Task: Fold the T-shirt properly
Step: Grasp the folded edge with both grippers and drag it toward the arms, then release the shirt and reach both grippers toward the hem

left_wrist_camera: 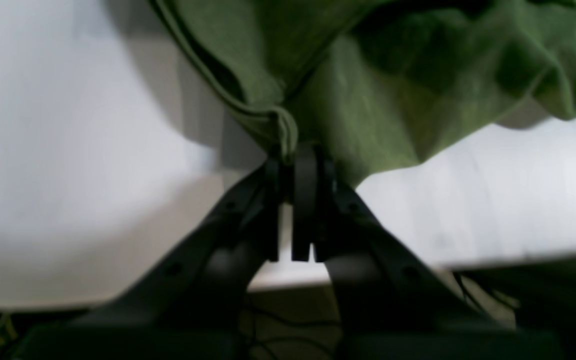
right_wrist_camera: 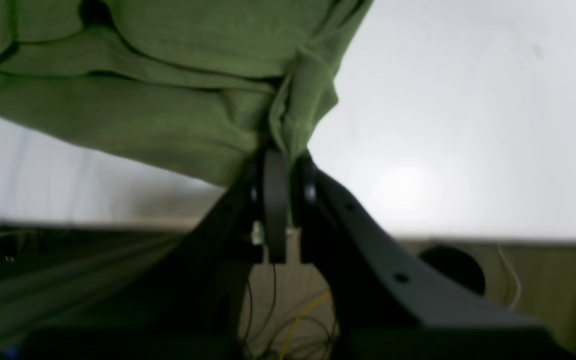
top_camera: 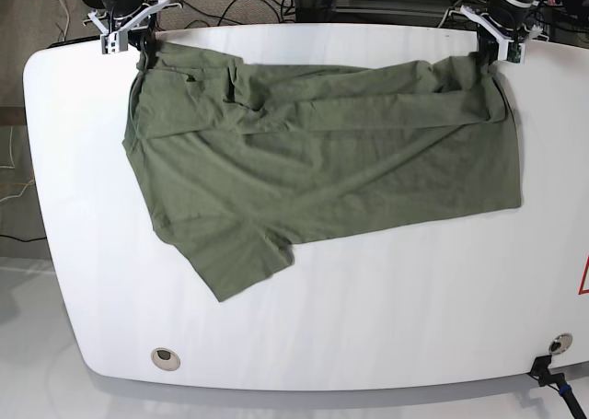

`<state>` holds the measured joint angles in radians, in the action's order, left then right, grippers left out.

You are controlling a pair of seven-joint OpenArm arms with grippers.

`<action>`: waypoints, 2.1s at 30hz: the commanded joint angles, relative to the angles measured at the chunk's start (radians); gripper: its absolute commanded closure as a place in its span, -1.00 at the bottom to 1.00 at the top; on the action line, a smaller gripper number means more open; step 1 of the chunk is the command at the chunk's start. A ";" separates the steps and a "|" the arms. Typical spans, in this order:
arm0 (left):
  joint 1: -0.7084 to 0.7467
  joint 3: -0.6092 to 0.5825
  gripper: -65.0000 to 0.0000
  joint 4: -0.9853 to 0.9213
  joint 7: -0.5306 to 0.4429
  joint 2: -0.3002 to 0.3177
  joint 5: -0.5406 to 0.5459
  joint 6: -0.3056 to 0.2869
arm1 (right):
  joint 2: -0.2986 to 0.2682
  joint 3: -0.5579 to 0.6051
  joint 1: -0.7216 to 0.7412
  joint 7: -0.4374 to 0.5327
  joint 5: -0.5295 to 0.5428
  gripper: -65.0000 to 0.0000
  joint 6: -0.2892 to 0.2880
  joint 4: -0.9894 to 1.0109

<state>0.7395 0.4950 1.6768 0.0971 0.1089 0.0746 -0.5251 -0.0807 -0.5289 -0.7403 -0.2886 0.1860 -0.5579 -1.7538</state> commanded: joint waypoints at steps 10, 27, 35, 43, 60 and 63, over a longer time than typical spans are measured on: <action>-0.019 0.070 1.00 0.024 -0.003 0.041 0.001 -0.003 | -0.051 -0.058 0.057 -0.019 -0.019 1.00 -0.001 0.067; -0.044 0.074 1.00 0.023 -0.001 0.076 0.001 -0.003 | -0.057 -0.061 0.072 -0.019 -0.019 1.00 -0.001 0.067; -0.045 0.089 -0.08 0.023 -0.001 0.096 -0.003 -0.003 | -0.057 -0.063 0.078 -0.019 -0.018 0.30 0.000 0.062; -0.064 0.113 -0.14 0.050 -0.001 0.096 0.003 -0.003 | -0.049 -0.109 0.090 -0.024 -0.018 0.20 0.000 -0.038; -0.288 0.149 -0.14 0.153 0.002 0.051 0.061 -0.002 | -0.052 -0.041 0.345 -0.168 -0.021 0.20 -0.001 -0.150; -0.340 0.146 -0.14 0.154 0.089 0.039 0.061 -0.002 | -0.051 0.005 0.420 -0.211 -0.023 0.20 -0.001 -0.137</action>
<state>0.4183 0.6342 1.8122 0.1665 0.1368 0.1299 -0.5331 -0.1192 -0.5323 -0.3511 -0.5011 0.1604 -0.5674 -1.8835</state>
